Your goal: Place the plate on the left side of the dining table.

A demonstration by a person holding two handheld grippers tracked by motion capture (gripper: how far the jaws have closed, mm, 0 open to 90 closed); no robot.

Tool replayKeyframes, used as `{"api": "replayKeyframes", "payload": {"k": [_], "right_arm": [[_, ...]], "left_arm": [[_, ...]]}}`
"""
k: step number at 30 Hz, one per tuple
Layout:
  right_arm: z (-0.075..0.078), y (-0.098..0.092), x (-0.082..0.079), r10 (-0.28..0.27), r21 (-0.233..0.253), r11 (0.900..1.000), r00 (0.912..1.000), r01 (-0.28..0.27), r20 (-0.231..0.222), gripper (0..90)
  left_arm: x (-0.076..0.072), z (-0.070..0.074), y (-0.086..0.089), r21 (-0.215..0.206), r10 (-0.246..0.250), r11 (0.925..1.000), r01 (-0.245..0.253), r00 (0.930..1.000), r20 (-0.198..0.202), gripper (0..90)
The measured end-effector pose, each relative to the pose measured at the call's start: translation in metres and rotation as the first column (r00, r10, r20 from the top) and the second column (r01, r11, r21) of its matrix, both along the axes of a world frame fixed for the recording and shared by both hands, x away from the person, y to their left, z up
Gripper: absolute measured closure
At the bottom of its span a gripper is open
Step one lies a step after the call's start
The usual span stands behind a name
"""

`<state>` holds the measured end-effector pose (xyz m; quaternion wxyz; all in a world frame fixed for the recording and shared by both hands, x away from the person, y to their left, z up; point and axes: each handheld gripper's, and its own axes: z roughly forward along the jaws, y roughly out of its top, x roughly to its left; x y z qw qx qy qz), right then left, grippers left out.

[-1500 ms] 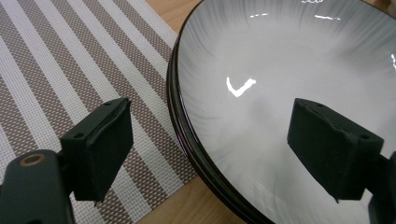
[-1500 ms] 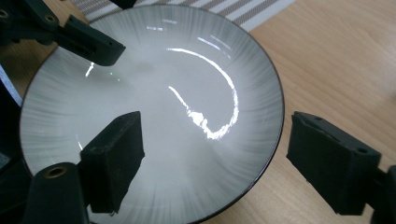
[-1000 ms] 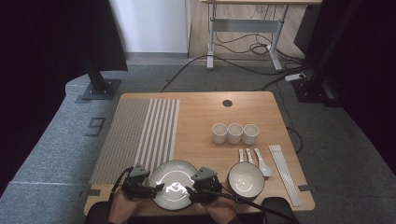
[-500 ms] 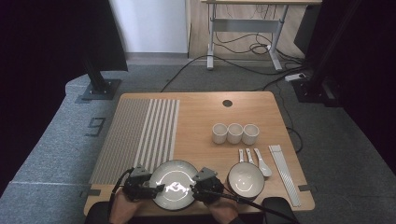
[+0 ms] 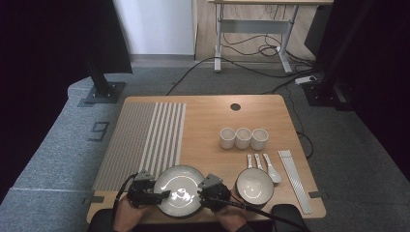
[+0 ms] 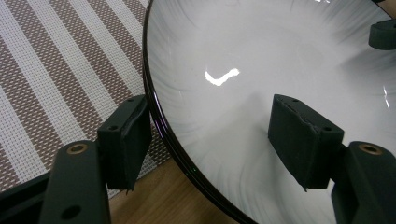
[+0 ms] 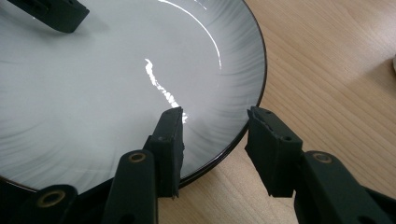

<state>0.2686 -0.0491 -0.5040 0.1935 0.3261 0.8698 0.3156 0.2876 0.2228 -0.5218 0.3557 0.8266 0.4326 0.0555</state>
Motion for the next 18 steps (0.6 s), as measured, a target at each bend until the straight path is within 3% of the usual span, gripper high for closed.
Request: {"api": "replayKeyframes", "payload": {"k": [12, 16, 18], "right_arm": [[-0.002, 0.006, -0.001, 0.005, -0.039, 0.999, 0.9998, -0.004, 0.022, 57.6], [-0.002, 0.006, 0.0, 0.009, -0.048, 0.999, 0.9996, -0.008, 0.025, 58.6], [-0.002, 0.007, 0.0, 0.01, -0.051, 0.999, 0.9996, -0.009, 0.028, 59.1]], "left_arm": [[0.002, 0.003, 0.005, -0.027, 0.017, 0.9995, -0.017, 0.9995, -0.027, 33.3], [-0.001, 0.007, 0.006, -0.014, 0.026, 0.9996, -0.026, 0.9996, 0.01, 40.3], [-0.002, 0.011, 0.009, -0.044, 0.028, 0.9987, -0.027, 0.9994, 0.02, 42.1]]}}
